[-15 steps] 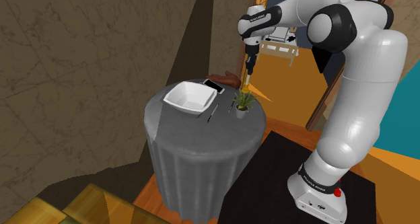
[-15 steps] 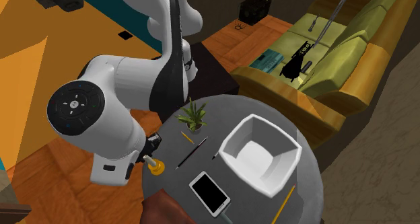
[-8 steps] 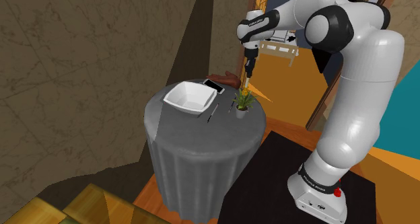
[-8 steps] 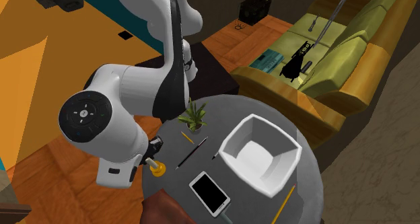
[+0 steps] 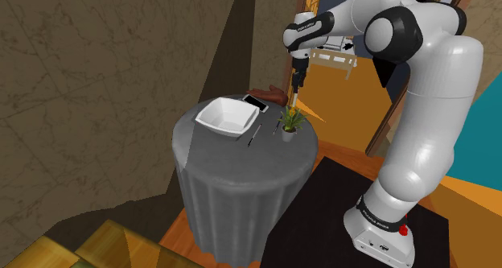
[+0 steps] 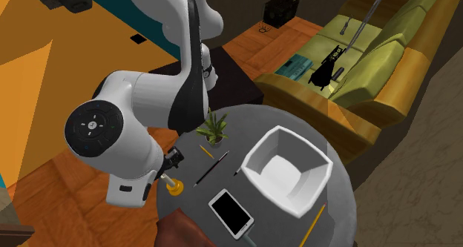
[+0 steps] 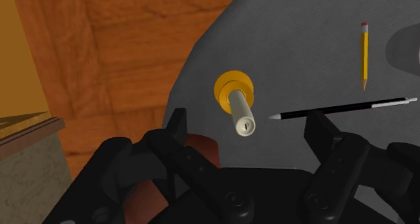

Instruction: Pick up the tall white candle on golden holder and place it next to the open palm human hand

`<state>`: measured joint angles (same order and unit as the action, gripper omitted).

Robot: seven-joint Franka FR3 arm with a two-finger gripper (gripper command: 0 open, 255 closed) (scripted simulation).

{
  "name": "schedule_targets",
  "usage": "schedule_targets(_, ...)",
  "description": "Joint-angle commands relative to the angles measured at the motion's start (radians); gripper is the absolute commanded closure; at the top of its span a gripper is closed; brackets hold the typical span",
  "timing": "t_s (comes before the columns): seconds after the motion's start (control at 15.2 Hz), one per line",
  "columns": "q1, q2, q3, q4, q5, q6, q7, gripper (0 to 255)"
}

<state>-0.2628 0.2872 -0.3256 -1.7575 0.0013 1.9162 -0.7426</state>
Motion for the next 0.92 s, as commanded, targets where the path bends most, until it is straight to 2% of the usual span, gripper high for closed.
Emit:
schedule_targets(0.0,0.000,0.000,0.000,0.000,0.000,0.000,0.000,0)
schedule_targets(0.07,0.000,0.000,0.000,0.000,0.000,0.000,0.000,0)
schedule_targets(0.33,0.002,-0.012,0.000,0.112,-0.004,-0.124,0.002,0)
schedule_targets(0.86,0.002,-0.012,0.000,0.112,-0.004,-0.124,0.002,0)
